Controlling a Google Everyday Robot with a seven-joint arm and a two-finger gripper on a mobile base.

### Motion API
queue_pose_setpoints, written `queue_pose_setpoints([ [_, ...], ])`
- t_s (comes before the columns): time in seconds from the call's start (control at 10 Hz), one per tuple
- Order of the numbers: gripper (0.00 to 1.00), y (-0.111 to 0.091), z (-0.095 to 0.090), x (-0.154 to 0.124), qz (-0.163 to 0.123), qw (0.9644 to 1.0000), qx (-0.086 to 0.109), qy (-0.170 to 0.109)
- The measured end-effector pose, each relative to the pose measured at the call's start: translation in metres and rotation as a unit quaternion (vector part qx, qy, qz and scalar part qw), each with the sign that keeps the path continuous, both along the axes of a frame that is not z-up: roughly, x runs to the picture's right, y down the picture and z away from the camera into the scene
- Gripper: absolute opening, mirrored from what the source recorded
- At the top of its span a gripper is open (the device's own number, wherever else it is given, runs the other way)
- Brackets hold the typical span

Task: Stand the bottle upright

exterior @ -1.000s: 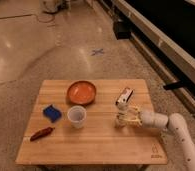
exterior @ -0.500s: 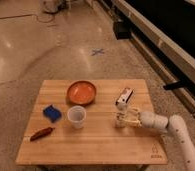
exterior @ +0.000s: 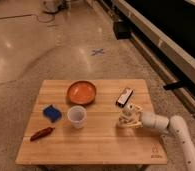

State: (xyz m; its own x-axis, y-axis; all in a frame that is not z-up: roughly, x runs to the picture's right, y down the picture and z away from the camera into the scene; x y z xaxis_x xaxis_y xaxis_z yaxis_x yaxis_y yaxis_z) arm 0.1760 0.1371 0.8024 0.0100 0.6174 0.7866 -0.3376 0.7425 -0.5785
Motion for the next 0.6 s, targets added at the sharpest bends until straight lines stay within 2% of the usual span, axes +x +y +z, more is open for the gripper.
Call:
queue_pose_setpoints([
  [0.6, 0.8, -0.0046, -0.0046, 0.0075, 0.002, 1.0, 0.0, -0.007],
])
